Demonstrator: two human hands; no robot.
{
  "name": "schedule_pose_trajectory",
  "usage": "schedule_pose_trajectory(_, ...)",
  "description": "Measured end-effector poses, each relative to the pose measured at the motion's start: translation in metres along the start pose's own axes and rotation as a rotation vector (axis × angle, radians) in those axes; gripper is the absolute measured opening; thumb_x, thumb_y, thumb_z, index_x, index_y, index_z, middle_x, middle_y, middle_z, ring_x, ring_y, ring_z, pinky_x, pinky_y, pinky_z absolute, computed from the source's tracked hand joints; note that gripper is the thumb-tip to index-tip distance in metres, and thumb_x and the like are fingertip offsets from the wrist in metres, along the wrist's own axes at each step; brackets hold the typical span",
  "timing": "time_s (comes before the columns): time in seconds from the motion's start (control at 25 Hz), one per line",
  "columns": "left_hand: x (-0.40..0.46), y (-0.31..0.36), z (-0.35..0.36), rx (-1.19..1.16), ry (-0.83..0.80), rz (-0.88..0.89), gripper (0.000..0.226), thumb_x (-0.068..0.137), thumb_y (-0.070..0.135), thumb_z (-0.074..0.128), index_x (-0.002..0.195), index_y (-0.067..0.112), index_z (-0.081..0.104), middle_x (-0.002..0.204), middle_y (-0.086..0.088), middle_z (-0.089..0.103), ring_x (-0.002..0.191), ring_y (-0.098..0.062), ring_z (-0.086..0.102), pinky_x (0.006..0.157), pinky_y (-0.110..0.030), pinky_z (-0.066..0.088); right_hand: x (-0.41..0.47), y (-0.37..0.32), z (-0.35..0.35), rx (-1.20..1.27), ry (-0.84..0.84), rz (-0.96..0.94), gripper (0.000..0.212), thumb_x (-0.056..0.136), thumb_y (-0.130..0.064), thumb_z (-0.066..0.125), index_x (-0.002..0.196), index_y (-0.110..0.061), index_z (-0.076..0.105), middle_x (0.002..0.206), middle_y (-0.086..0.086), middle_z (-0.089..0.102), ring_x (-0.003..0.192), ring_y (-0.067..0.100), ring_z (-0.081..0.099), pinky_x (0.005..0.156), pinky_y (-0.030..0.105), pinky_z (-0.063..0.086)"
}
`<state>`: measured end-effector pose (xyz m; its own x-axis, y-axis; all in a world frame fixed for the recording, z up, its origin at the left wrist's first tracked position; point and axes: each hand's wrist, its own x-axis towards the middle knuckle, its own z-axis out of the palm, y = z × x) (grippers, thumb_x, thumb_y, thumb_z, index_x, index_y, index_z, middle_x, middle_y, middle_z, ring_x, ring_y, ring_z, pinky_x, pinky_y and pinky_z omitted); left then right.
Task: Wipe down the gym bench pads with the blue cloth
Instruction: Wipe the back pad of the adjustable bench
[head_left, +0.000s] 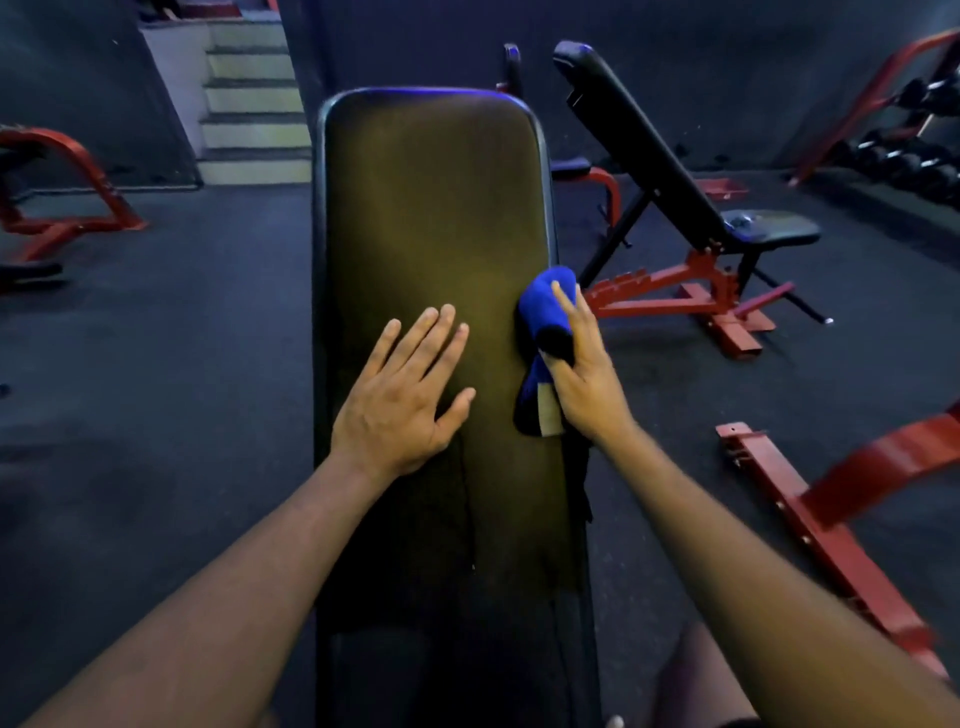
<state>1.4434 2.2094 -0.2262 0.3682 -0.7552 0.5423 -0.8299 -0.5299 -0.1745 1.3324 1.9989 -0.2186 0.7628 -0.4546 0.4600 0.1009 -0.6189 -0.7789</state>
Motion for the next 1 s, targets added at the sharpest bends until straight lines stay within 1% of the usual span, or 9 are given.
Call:
schedule_pose_trajectory(0.08, 0.0, 0.001, 0.0, 0.016, -0.003, -0.001, 0.067, 0.105, 0.052, 0.032, 0.16, 0.014, 0.027, 0.168, -0.009, 0.021, 0.157, -0.022, 0.016, 0.127, -0.048, 0.014, -0.054, 0.007, 0.004, -0.006, -0.04, 0.01, 0.072, 0.094, -0.007, 0.053, 0.151, -0.043, 0.027, 0.165, -0.011, 0.011, 0.143, -0.013, 0.013, 0.104, -0.003, 0.014)
schedule_pose_trajectory(0.2, -0.001, 0.001, -0.001, 0.021, 0.008, -0.003, 0.067, 0.105, 0.052, 0.03, 0.16, 0.013, 0.028, 0.168, -0.009, 0.022, 0.156, -0.022, 0.017, 0.128, -0.048, 0.014, -0.109, 0.02, -0.004, 0.004, -0.147, 0.042, 0.078, 0.087, -0.005, 0.05, 0.15, -0.045, 0.028, 0.164, -0.007, 0.017, 0.149, 0.0, 0.015, 0.116, 0.01, 0.014)
schedule_pose_trajectory(0.32, -0.004, 0.002, -0.003, 0.012, 0.022, -0.004, 0.066, 0.105, 0.051, 0.03, 0.159, 0.013, 0.03, 0.167, -0.009, 0.024, 0.156, -0.022, 0.019, 0.127, -0.048, 0.017, -0.113, 0.026, -0.039, -0.049, -0.197, -0.03, 0.077, 0.077, 0.003, 0.053, 0.143, -0.038, 0.046, 0.151, -0.002, 0.045, 0.143, 0.011, 0.037, 0.12, 0.04, 0.026)
schedule_pose_trajectory(0.4, -0.003, 0.003, -0.004, 0.0, 0.036, -0.007, 0.065, 0.105, 0.05, 0.03, 0.158, 0.013, 0.032, 0.167, -0.009, 0.026, 0.155, -0.022, 0.021, 0.127, -0.048, 0.018, -0.08, 0.022, -0.06, -0.062, -0.116, -0.081, 0.063, 0.076, -0.003, 0.054, 0.135, -0.024, 0.054, 0.14, 0.002, 0.055, 0.134, 0.011, 0.047, 0.114, 0.048, 0.034)
schedule_pose_trajectory(0.52, -0.004, 0.002, -0.005, -0.017, 0.041, -0.01, 0.064, 0.105, 0.048, 0.031, 0.158, 0.013, 0.033, 0.167, -0.009, 0.027, 0.155, -0.022, 0.021, 0.127, -0.048, 0.018, -0.012, 0.005, -0.051, 0.097, 0.06, 0.041, 0.054, 0.087, -0.016, 0.058, 0.14, -0.019, 0.051, 0.145, 0.004, 0.051, 0.135, 0.012, 0.045, 0.117, 0.043, 0.032)
schedule_pose_trajectory(0.68, -0.004, 0.001, -0.005, -0.024, 0.048, -0.007, 0.063, 0.104, 0.047, 0.034, 0.157, 0.013, 0.034, 0.166, -0.009, 0.028, 0.155, -0.021, 0.022, 0.127, -0.047, 0.018, 0.02, -0.005, 0.004, 0.153, 0.051, 0.132, 0.062, 0.096, -0.019, 0.058, 0.153, -0.023, 0.033, 0.158, 0.0, 0.033, 0.147, 0.013, 0.027, 0.123, 0.041, 0.02)
schedule_pose_trajectory(0.76, -0.004, 0.001, -0.002, -0.026, 0.054, -0.006, 0.063, 0.104, 0.047, 0.034, 0.157, 0.013, 0.034, 0.166, -0.009, 0.029, 0.155, -0.022, 0.023, 0.127, -0.048, 0.018, 0.003, 0.001, 0.008, 0.129, 0.054, 0.15, 0.062, 0.098, -0.02, 0.057, 0.154, -0.028, 0.03, 0.159, -0.005, 0.032, 0.146, 0.008, 0.027, 0.122, 0.037, 0.02)
schedule_pose_trajectory(0.88, -0.004, 0.0, -0.001, -0.02, 0.056, -0.003, 0.063, 0.105, 0.048, 0.032, 0.157, 0.013, 0.034, 0.166, -0.009, 0.028, 0.155, -0.022, 0.022, 0.127, -0.047, 0.017, -0.056, 0.014, 0.005, 0.111, 0.031, 0.163, 0.064, 0.096, -0.012, 0.057, 0.154, -0.023, 0.031, 0.158, -0.005, 0.033, 0.146, 0.006, 0.027, 0.123, 0.033, 0.019)
schedule_pose_trajectory(1.0, -0.004, 0.0, -0.001, -0.017, 0.062, -0.002, 0.064, 0.105, 0.049, 0.031, 0.157, 0.013, 0.033, 0.166, -0.009, 0.027, 0.155, -0.022, 0.022, 0.127, -0.048, 0.017, -0.122, 0.024, 0.005, 0.085, -0.078, 0.147, 0.066, 0.095, -0.008, 0.057, 0.153, -0.023, 0.03, 0.159, -0.004, 0.031, 0.147, 0.006, 0.024, 0.122, 0.027, 0.016)
